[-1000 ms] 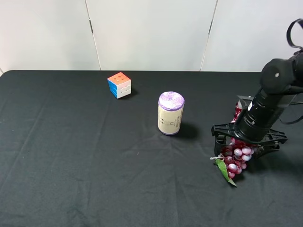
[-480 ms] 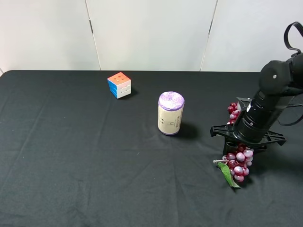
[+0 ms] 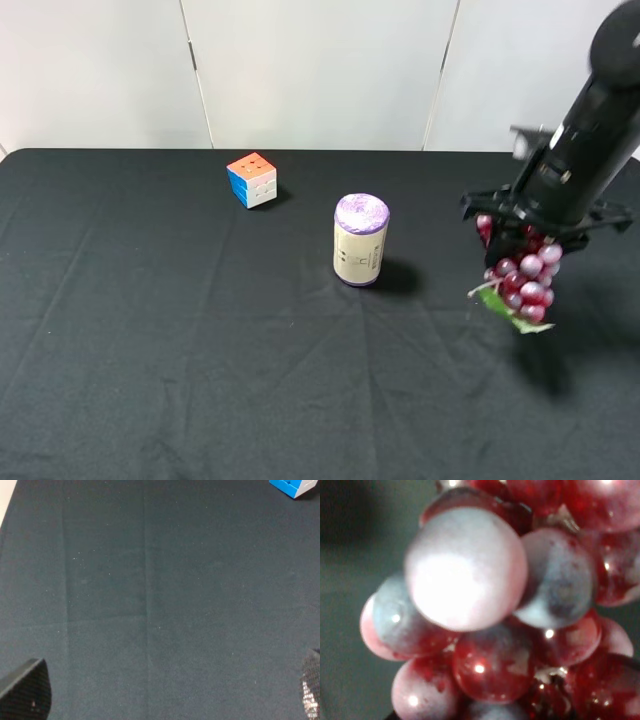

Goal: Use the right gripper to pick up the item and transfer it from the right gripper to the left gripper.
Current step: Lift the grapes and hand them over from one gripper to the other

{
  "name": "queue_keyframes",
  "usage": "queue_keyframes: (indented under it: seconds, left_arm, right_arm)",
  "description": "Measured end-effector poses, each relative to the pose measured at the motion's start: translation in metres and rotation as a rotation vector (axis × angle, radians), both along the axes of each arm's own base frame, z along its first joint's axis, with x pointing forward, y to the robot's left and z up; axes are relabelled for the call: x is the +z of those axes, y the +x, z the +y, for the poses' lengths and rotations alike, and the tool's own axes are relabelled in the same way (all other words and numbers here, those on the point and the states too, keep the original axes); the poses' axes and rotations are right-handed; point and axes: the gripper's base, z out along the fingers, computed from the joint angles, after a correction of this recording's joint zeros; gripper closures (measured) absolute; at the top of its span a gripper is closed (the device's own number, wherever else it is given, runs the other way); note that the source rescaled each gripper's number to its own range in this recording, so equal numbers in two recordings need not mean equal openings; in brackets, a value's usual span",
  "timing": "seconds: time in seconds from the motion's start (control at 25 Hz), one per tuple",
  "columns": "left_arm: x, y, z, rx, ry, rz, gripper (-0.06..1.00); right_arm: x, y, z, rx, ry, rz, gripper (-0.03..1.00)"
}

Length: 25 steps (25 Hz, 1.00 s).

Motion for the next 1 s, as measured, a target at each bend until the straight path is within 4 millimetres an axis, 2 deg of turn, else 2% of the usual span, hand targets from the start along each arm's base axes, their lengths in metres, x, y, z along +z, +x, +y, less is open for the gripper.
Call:
queue_keyframes:
  seconds: [0.2,0.4,0.52,0.84,1.0]
  left_arm:
    - [0.0,0.0,0.0,0.0,0.0,-0.002,-0.04]
    - [0.0,0.0,0.0,0.0,0.0,-0.002,-0.04]
    - [0.0,0.0,0.0,0.0,0.0,-0.002,-0.04]
    - [0.0,0.0,0.0,0.0,0.0,-0.002,-0.04]
    - [0.0,0.0,0.0,0.0,0.0,-0.002,-0.04]
  right_arm:
    - [0.041,-0.006,-0.001,0.074,0.007,-0.017,0.9]
    - [0.081,-0.014,-0.001,0.155,0.037,-0.145,0.92]
    - [0.098,-0.023,0.0,0.21,0.075,-0.209,0.92]
    - [0.119,-0.042,0.008,0.34,0.171,-0.295,0.92]
    - [0.119,-0.051,0.029,0.481,0.154,-0.301,0.92]
